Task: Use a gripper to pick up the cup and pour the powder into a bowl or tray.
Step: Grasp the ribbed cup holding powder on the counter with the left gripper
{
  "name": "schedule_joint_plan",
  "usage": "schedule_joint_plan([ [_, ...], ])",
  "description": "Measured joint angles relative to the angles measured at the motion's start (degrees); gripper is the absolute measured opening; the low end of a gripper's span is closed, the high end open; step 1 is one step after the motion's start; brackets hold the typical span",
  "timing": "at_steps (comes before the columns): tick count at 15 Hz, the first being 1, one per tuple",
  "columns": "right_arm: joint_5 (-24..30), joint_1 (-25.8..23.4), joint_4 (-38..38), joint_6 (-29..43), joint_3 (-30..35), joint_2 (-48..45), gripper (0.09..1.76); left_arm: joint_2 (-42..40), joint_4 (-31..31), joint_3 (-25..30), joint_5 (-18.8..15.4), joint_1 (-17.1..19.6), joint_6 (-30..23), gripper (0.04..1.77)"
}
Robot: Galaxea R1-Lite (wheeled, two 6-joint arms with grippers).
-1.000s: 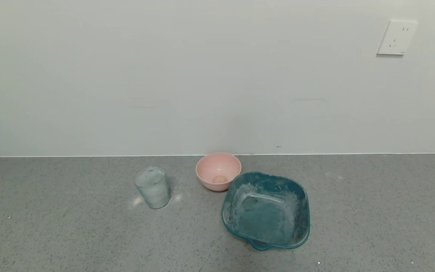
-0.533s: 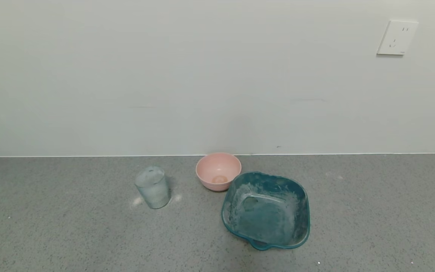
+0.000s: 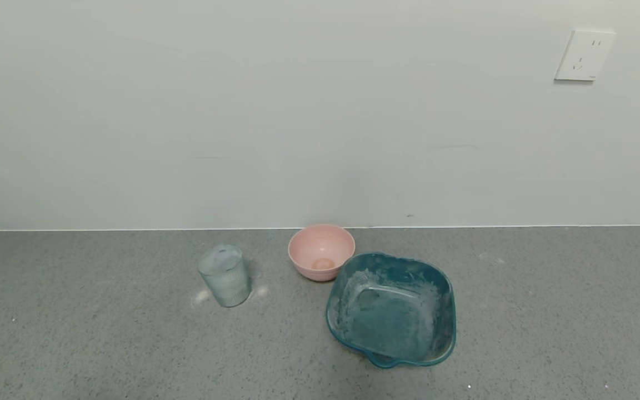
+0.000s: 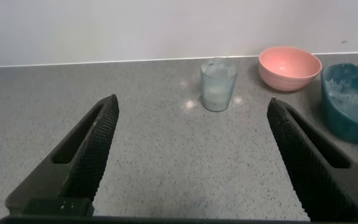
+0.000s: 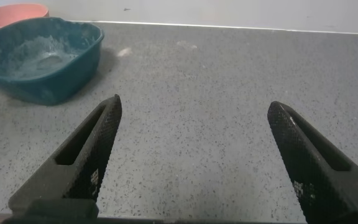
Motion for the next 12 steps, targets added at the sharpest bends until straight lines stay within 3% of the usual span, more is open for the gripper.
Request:
schedule_joint_plan([
  [3,0.0,0.0,0.0,0.0,0.0,0.0,1.71,12.0,-0.1,-6.7,-0.4,0.0,0.0,1.72],
  [6,0.0,0.0,0.0,0.0,0.0,0.0,1.71,22.5,-0.2,-12.1,-4.4,0.0,0.0,1.72],
  [9,0.0,0.0,0.0,0.0,0.0,0.0,1.71,30.8,-0.4,-14.1,-8.0,0.0,0.1,1.72],
  [12,0.0,0.0,0.0,0.0,0.0,0.0,1.71,38.7,-2.0,-13.8,-9.2,0.0,1.3,1.72],
])
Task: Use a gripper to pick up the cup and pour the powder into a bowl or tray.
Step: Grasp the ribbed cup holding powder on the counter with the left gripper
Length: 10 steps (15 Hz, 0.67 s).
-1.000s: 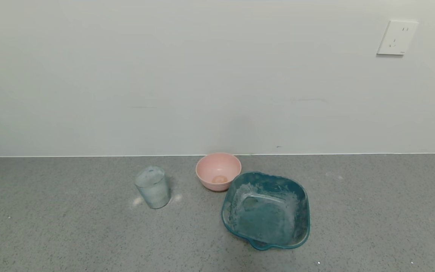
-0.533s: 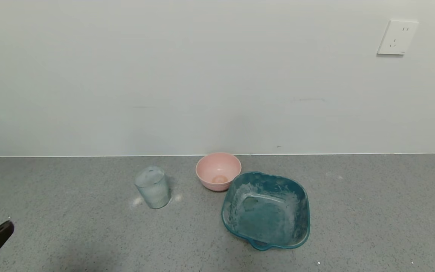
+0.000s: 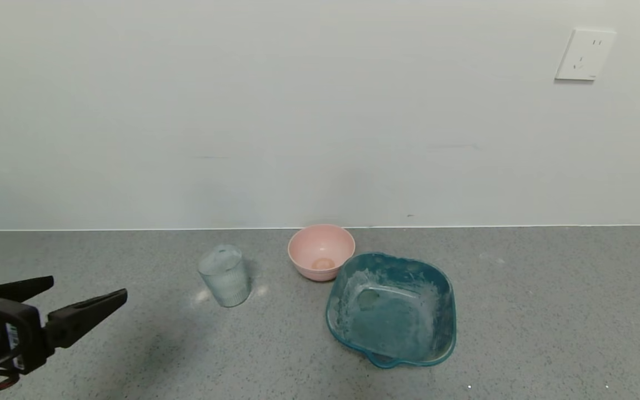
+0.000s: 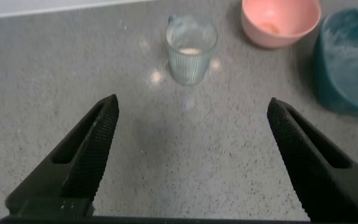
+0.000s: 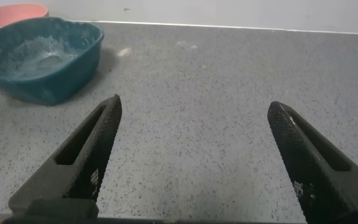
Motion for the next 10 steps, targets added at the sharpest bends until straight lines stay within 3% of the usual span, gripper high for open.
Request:
schedule_joint_plan([
  [2,0.0,0.0,0.0,0.0,0.0,0.0,1.71,4.6,-1.2,1.1,-0.1,0.0,0.8,1.72],
  [5,0.0,0.0,0.0,0.0,0.0,0.0,1.71,10.7,-8.5,5.0,-0.1,-0.2,1.5,1.72],
  [10,0.0,0.0,0.0,0.0,0.0,0.0,1.71,19.1,-16.7,9.8,-0.2,-2.9,1.7,1.72],
])
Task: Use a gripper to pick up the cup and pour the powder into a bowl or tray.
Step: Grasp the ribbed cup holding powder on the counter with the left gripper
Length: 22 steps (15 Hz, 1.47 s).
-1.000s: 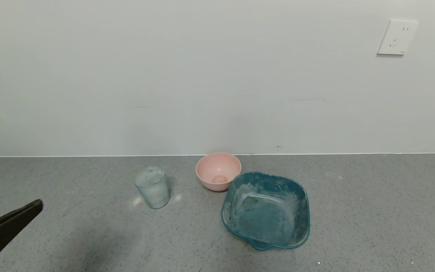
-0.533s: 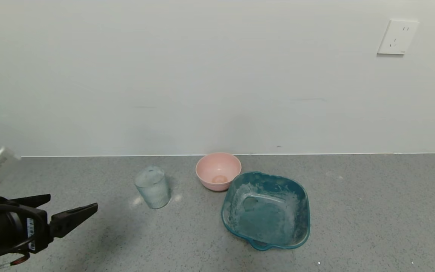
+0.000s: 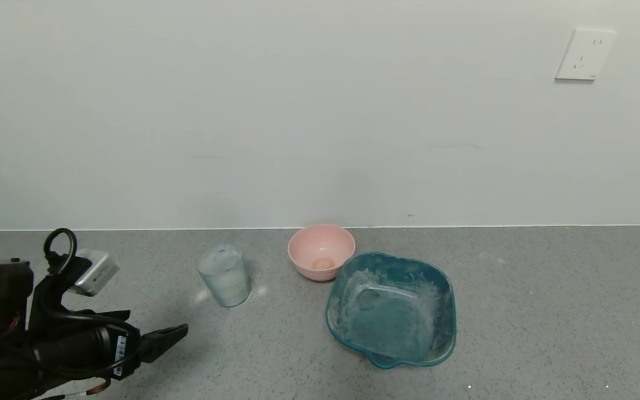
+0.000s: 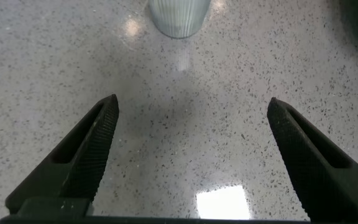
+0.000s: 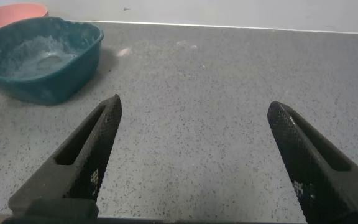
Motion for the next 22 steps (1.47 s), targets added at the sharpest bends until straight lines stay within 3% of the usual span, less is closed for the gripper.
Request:
schedule_joint_plan([
  [4,0.0,0.0,0.0,0.0,0.0,0.0,1.71,6.8,-7.9,2.0,0.0,-0.9,0.0,1.72],
  [7,0.0,0.0,0.0,0.0,0.0,0.0,1.71,12.5,-17.7,4.5,0.1,-1.0,-0.1,1.72],
  [18,0.0,0.0,0.0,0.0,0.0,0.0,1.71,36.7,-66.5,13.1,0.3,-1.5,-1.2,1.72],
  [19,0.0,0.0,0.0,0.0,0.0,0.0,1.71,38.9,-69.7,13.6,0.4,-1.6,-1.6,1.72],
  [22,0.0,0.0,0.0,0.0,0.0,0.0,1.71,43.1,-71.0,13.8,0.4,-2.2,-2.5,1.72],
])
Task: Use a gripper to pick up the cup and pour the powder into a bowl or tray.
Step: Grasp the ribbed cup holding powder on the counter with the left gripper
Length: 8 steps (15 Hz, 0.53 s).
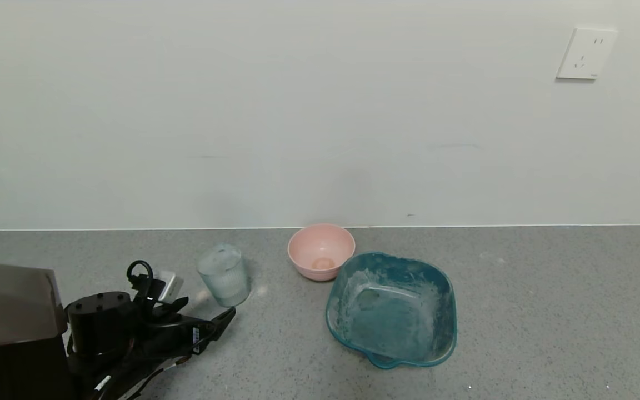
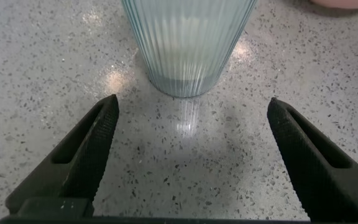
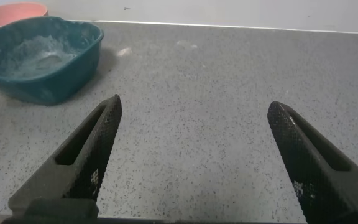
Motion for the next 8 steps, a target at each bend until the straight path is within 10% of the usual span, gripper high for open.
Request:
schedule_joint_plan([
  [8,0.0,0.0,0.0,0.0,0.0,0.0,1.71,2.3,0.0,-4.8,0.7,-0.1,-1.3,1.72],
])
